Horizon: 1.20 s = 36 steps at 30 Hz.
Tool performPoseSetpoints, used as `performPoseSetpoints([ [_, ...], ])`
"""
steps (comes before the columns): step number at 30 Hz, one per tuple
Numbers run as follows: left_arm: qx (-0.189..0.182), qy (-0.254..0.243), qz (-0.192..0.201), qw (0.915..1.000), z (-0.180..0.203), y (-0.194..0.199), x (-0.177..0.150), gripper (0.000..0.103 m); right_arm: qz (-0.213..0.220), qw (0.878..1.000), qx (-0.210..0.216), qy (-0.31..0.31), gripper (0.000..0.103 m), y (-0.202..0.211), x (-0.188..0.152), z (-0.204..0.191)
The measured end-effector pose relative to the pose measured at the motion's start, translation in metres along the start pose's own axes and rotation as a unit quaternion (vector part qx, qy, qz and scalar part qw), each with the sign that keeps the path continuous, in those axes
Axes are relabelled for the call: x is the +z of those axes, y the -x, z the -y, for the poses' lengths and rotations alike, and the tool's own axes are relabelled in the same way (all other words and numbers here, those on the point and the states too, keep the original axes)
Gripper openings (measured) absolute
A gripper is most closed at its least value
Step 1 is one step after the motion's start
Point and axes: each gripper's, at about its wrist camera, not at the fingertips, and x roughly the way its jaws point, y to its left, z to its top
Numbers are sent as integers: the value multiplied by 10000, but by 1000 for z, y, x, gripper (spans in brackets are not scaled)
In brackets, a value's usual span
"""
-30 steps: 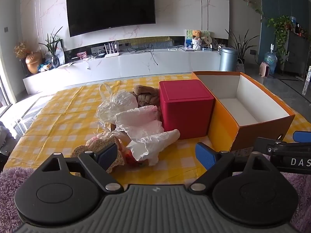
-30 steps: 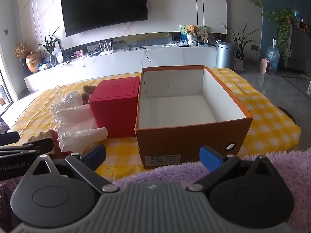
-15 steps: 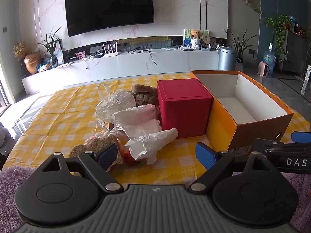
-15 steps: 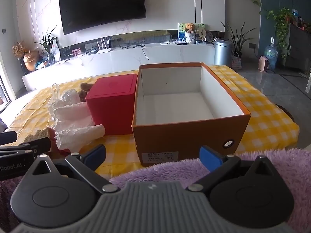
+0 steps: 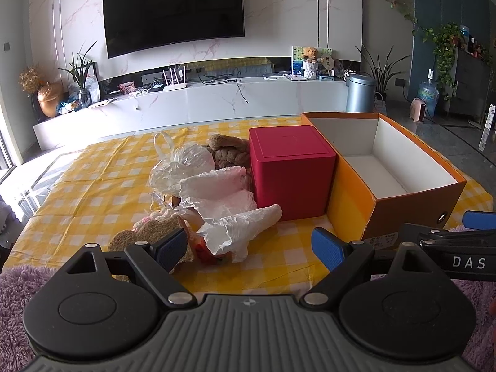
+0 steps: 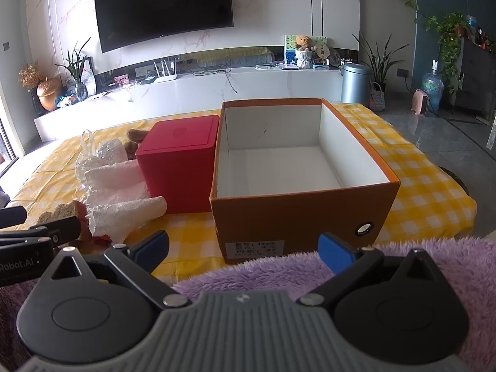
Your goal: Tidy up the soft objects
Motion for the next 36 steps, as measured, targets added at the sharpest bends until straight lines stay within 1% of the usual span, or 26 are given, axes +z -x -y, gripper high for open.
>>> performPoseSetpoints([
  [16, -49, 117, -36, 9999, -4, -1, 0, 103, -86, 9999, -95, 116, 100, -2, 2, -4],
  [36, -56, 116, -44, 9999, -4, -1, -1, 103, -131, 9997, -125, 136, 100, -3, 1, -6],
])
